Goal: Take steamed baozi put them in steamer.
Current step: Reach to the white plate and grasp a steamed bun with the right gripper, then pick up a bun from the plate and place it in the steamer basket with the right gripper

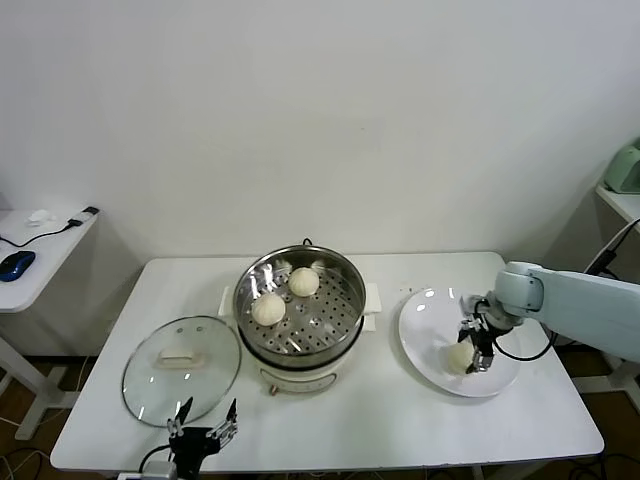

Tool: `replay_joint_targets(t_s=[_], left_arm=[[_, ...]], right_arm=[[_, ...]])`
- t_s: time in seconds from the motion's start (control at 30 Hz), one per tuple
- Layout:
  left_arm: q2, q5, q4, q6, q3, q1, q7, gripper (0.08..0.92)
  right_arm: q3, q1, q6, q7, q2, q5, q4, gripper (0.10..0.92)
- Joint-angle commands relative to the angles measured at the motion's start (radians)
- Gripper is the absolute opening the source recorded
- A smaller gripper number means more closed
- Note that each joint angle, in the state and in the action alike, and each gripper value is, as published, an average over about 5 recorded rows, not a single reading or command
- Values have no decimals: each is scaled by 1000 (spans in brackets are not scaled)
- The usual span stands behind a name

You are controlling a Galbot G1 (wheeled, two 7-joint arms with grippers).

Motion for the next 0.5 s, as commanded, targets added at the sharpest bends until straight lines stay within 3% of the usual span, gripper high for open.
replay_joint_targets(t_s=[0.03, 0.27, 0.5], left_arm=[[-1, 1, 0, 0, 1, 1, 0, 823], [0, 4, -4, 0, 1, 6, -1, 823], [0, 10, -8, 0, 5, 5, -1, 823]], right_arm=[[-3, 16, 5, -21, 0, -13, 9, 657], [-124, 313, 87, -133, 34, 20, 27, 603], [-139, 615, 261, -252, 235, 144, -6, 602]])
